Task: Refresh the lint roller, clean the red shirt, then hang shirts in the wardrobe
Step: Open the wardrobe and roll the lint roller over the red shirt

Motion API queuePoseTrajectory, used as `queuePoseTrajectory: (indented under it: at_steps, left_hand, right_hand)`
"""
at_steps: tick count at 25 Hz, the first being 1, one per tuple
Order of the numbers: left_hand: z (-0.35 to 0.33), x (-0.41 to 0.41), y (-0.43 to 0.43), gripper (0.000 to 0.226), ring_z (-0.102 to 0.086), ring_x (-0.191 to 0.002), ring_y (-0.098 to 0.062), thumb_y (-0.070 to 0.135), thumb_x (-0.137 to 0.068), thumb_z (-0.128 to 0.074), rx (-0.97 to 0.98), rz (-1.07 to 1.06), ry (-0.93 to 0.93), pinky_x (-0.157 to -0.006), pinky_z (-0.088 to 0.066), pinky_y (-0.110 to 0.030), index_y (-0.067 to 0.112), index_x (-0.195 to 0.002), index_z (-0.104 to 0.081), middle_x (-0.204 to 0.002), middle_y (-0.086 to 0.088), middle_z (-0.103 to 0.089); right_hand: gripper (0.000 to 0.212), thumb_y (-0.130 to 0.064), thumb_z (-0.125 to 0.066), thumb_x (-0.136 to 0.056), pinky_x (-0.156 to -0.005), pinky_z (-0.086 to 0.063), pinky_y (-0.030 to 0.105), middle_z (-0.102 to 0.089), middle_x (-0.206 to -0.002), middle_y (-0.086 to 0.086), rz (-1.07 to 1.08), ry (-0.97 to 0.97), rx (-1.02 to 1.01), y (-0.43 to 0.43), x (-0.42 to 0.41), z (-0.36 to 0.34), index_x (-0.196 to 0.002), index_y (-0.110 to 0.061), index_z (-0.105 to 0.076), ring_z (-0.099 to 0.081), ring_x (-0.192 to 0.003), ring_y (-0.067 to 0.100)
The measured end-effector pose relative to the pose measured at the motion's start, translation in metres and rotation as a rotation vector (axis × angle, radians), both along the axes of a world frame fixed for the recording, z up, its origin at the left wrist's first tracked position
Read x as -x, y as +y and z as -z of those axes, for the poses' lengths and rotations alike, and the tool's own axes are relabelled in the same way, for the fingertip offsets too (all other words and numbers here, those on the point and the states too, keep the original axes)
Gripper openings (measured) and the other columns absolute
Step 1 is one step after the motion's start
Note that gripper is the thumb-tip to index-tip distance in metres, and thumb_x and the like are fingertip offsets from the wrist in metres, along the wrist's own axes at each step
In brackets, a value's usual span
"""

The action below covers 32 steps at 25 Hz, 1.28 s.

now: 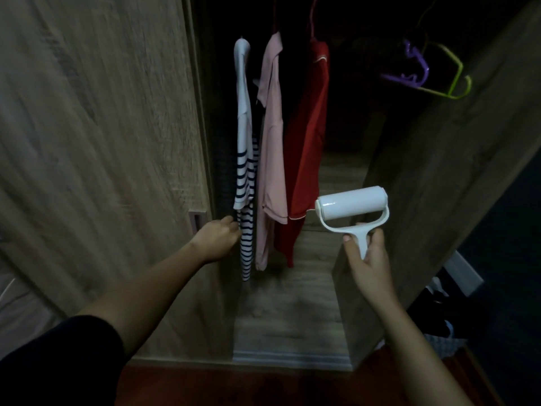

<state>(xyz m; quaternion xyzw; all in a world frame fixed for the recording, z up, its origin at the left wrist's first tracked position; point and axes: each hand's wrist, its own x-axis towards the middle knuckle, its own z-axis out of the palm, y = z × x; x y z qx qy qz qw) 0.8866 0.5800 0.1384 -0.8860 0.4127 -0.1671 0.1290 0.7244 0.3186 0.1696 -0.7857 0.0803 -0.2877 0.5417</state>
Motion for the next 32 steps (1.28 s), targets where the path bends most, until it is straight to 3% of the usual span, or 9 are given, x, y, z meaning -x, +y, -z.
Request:
queuePoseTrajectory:
  at_steps: [3, 7, 9, 11, 14, 17, 20, 26, 32]
  left_hand:
    - [-0.028, -0.002, -0.056, 0.033, -0.064, -0.068, -0.031, 0.028, -0.085, -0.045, 0.553, 0.091, -0.015, -0.057, -0.054, -0.035, 0.005, -0.086, -0.067, -0.070, -0.015, -0.066]
    - [-0.074, 0.008, -0.137, 0.044, -0.064, -0.063, -0.022, 0.032, -0.090, -0.053, 1.058, -0.068, 0.176, -0.062, -0.052, -0.032, 0.007, -0.126, -0.056, -0.070, -0.012, -0.069]
    - [-0.082, -0.002, -0.159, 0.051, -0.065, -0.070, -0.024, 0.036, -0.090, -0.056, 1.190, -0.268, 0.321, -0.067, -0.051, -0.032, 0.006, -0.131, -0.050, -0.074, -0.013, -0.069]
    - [-0.084, -0.012, -0.172, 0.036, -0.066, -0.078, -0.030, 0.033, -0.090, -0.056, 1.189, -0.344, 0.340, -0.069, -0.044, -0.031, 0.004, -0.111, -0.062, -0.077, -0.014, -0.070]
    - [-0.089, -0.004, -0.171, 0.023, -0.060, -0.065, -0.021, 0.028, -0.088, -0.061, 1.234, -0.200, 0.343, -0.056, -0.031, -0.020, 0.008, -0.091, -0.071, -0.061, -0.004, -0.060]
    - [-0.090, -0.001, -0.136, 0.017, -0.053, -0.069, -0.011, 0.033, -0.083, -0.064, 1.446, -0.177, 0.306, -0.064, -0.037, -0.009, 0.017, -0.084, -0.069, -0.077, -0.005, -0.058]
    - [-0.096, -0.008, -0.081, 0.020, -0.053, -0.068, -0.012, 0.042, -0.083, -0.054, 1.610, -0.232, 0.276, -0.068, -0.045, -0.031, 0.023, -0.082, -0.061, -0.076, -0.007, -0.061]
    - [-0.122, -0.019, -0.011, 0.027, -0.040, -0.047, 0.004, 0.028, -0.088, -0.062, 1.506, -0.465, -0.158, -0.049, -0.030, -0.012, 0.019, -0.064, -0.051, -0.050, 0.004, -0.046]
    - [-0.118, -0.044, 0.005, 0.042, -0.027, -0.050, 0.002, 0.035, -0.094, -0.049, 1.618, -0.463, -0.157, -0.049, -0.025, -0.025, 0.026, -0.055, -0.037, -0.052, 0.009, -0.030]
  right_hand:
    - [0.017, -0.017, -0.057, -0.090, -0.069, -0.045, 0.022, -0.059, -0.086, -0.011, 0.036, -0.013, -0.018, -0.007, 0.002, -0.001, -0.103, -0.014, -0.046, -0.056, -0.074, -0.006]
    - [0.015, -0.014, -0.055, -0.091, -0.072, -0.046, 0.029, -0.059, -0.085, -0.005, 0.087, 0.012, -0.014, -0.035, 0.009, 0.001, -0.102, -0.013, -0.046, -0.057, -0.076, 0.001]
    - [0.015, -0.015, -0.055, -0.091, -0.073, -0.046, 0.032, -0.059, -0.086, -0.004, 0.105, 0.014, -0.022, -0.048, 0.007, -0.001, -0.102, -0.013, -0.046, -0.058, -0.080, 0.008]
    - [0.018, -0.014, -0.055, -0.091, -0.074, -0.046, 0.029, -0.060, -0.089, -0.007, 0.102, -0.002, -0.047, -0.061, -0.004, -0.004, -0.105, -0.018, -0.045, -0.059, -0.083, 0.008]
    - [0.020, -0.014, -0.055, -0.090, -0.074, -0.047, 0.028, -0.062, -0.090, -0.004, 0.071, 0.007, -0.070, -0.072, -0.031, -0.006, -0.107, -0.020, -0.046, -0.060, -0.082, 0.006]
    - [0.015, -0.015, -0.054, -0.091, -0.072, -0.046, 0.020, -0.061, -0.088, -0.008, 0.034, -0.012, -0.098, -0.070, -0.068, -0.009, -0.104, -0.020, -0.047, -0.059, -0.077, -0.004]
    - [0.010, -0.029, -0.049, -0.089, -0.053, -0.044, 0.023, -0.053, -0.070, -0.003, -0.145, -0.015, -0.218, -0.056, -0.106, -0.021, -0.093, -0.022, -0.044, -0.052, -0.053, 0.001]
    - [0.008, -0.031, -0.043, -0.095, -0.048, -0.046, 0.020, -0.052, -0.064, -0.005, -0.478, -0.080, -0.251, -0.003, -0.180, -0.055, -0.090, -0.026, -0.047, -0.051, -0.047, 0.002]
    - [0.015, -0.033, -0.047, -0.094, -0.047, -0.037, 0.029, -0.052, -0.058, -0.009, -0.464, -0.186, -0.018, 0.057, -0.235, -0.084, -0.097, -0.018, -0.046, -0.051, -0.045, 0.009]
